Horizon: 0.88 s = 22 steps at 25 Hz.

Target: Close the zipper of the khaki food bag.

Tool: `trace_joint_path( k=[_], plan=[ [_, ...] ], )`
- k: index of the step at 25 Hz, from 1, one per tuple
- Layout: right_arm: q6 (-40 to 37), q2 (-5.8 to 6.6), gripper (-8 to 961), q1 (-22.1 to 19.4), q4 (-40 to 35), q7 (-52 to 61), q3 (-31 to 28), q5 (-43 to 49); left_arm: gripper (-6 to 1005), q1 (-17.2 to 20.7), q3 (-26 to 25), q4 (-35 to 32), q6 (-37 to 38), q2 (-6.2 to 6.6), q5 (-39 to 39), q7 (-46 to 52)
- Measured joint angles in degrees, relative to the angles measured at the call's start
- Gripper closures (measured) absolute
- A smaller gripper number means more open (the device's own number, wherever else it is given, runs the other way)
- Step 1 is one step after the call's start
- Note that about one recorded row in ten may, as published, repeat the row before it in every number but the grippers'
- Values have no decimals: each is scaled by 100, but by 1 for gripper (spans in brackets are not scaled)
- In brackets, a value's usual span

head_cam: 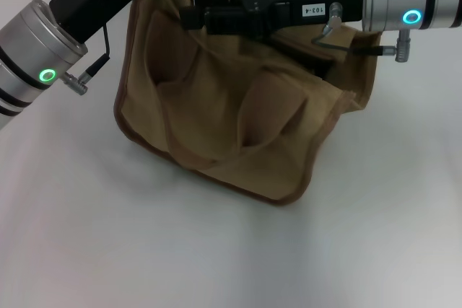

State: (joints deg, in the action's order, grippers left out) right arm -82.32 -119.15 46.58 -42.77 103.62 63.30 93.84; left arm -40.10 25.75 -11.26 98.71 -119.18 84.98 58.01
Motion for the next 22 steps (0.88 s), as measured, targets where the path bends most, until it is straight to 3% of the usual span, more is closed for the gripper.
trace_joint_path(
  k=[22],
  plan=[
    [-104, 36, 438, 171, 240, 299, -54, 7, 913, 11, 0, 10, -51, 0, 4, 0]
  ],
)
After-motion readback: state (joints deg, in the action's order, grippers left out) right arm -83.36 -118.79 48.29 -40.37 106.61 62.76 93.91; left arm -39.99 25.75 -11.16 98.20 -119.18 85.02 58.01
